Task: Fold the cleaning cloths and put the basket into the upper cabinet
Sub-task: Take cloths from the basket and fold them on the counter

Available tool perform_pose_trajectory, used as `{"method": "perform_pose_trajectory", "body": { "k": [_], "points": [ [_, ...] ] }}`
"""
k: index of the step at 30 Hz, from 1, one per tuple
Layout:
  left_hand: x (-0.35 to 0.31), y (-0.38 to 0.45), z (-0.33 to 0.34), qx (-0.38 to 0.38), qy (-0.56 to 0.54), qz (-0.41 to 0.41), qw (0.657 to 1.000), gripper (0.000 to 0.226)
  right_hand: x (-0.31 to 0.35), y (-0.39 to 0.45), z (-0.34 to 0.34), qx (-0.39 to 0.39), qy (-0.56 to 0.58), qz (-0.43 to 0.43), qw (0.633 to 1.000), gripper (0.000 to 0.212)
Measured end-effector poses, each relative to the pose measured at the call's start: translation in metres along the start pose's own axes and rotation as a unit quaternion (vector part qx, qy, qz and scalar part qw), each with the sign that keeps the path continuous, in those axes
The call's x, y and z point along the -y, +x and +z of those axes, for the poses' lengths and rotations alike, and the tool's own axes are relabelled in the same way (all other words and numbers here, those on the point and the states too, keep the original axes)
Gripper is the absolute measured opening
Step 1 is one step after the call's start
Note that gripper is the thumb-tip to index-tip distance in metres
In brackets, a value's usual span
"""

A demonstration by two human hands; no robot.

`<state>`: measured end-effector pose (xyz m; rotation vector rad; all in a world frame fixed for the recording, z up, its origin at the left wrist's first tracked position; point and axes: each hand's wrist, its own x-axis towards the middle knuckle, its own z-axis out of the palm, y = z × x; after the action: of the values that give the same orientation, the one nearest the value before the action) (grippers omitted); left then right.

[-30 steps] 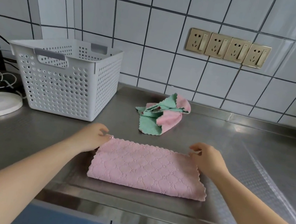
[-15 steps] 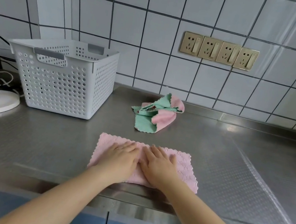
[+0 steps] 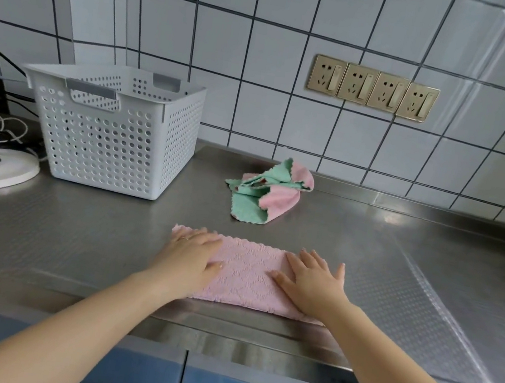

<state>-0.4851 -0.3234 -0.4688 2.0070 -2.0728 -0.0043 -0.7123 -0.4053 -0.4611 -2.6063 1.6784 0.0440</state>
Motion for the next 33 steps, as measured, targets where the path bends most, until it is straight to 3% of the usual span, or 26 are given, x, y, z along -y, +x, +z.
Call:
{"method": "perform_pose_trajectory", "body": {
  "k": [2, 5, 9, 13, 19, 23, 26, 30, 33],
  "points": [
    [-0.015, -0.013, -0.008, -0.060, -0.044, 0.074, 0.994, 0.051, 0.006, 0.005, -0.006, -0.049, 0.036, -0.047, 0.997, 0.042],
    [-0.042, -0.032, -0.011, -0.059, -0.054, 0.155, 0.985, 0.039, 0.021, 0.013, -0.009, -0.064, 0.082, -0.127, 0.986, 0.039],
    [-0.051, -0.035, -0.003, -0.053, 0.003, 0.165, 0.985, 0.022, 0.038, 0.026, -0.009, -0.003, 0.068, -0.142, 0.988, 0.040],
    [-0.046, -0.034, 0.001, -0.092, 0.043, 0.186, 0.977, 0.004, 0.037, 0.028, -0.016, 0.015, 0.021, -0.141, 0.990, 0.048],
    [-0.016, -0.044, -0.002, -0.121, 0.037, 0.171, 0.977, 0.022, 0.020, 0.011, -0.025, 0.011, -0.016, -0.155, 0.988, 0.052],
    [0.005, -0.047, -0.010, -0.119, 0.039, 0.151, 0.981, 0.025, 0.009, -0.007, -0.025, -0.004, -0.026, -0.172, 0.985, 0.042],
    [0.016, -0.041, -0.014, -0.116, 0.031, 0.136, 0.983, 0.019, 0.006, -0.020, -0.024, -0.002, 0.032, -0.168, 0.985, 0.034],
    [0.029, -0.034, -0.019, -0.073, 0.002, 0.127, 0.989, 0.011, 0.011, -0.036, -0.021, 0.022, 0.089, -0.162, 0.982, 0.031],
    [0.035, -0.036, -0.023, -0.043, -0.034, 0.137, 0.989, 0.022, 0.002, -0.043, -0.020, -0.029, 0.096, -0.198, 0.975, 0.038]
  ]
}}
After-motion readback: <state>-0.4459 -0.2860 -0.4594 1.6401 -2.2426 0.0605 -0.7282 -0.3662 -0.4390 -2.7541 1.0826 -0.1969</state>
